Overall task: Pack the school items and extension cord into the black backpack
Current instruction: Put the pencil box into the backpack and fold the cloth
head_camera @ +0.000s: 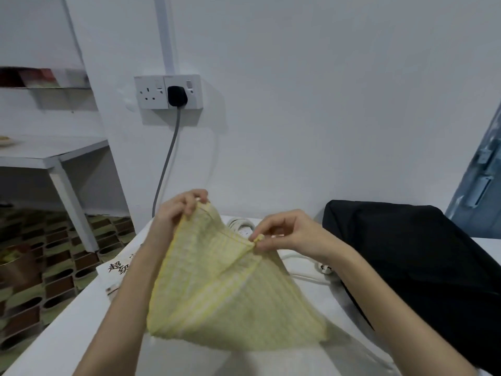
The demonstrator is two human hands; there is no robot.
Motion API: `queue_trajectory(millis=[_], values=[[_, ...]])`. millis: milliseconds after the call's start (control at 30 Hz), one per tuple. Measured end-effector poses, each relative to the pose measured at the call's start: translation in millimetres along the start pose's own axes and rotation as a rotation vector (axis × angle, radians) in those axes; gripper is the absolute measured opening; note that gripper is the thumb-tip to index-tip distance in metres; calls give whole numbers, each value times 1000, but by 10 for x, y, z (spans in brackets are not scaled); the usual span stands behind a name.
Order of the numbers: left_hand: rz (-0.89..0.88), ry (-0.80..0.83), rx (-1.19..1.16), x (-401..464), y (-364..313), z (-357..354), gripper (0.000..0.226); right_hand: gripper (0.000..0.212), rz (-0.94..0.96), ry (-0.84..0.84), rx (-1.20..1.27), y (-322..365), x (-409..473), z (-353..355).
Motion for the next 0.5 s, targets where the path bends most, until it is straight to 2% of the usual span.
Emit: queue_trajectory(millis=[67, 133, 267, 333, 400, 500], values=[[50, 49, 127, -19, 111, -197, 20, 16, 45, -134, 28, 11, 90, 19], [73, 96, 171, -64, 201, -366, 12, 16, 78, -234, 88, 42, 123, 41], [0, 95, 179, -117, 227, -467, 1, 17, 123, -346, 50, 82, 144, 61], [-29, 84, 158, -137, 200, -500, 15, 19, 110, -375, 35, 53, 144, 60], [-42, 5, 200, -142, 164, -486, 33, 20, 112, -380, 60, 34, 149, 44], [-26, -112, 336, -142, 114, -431, 33, 23, 131, -401, 87, 60, 183, 18]])
Point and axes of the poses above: each hand's wrist, its own x-axis towards the middle knuckle, its own z-axis out of the back of the hand, y = z × x, the point moved 8 cm from there along x, towards the middle knuckle, and after that the axes turned 8 degrees about -x, right-handed, at the moved point
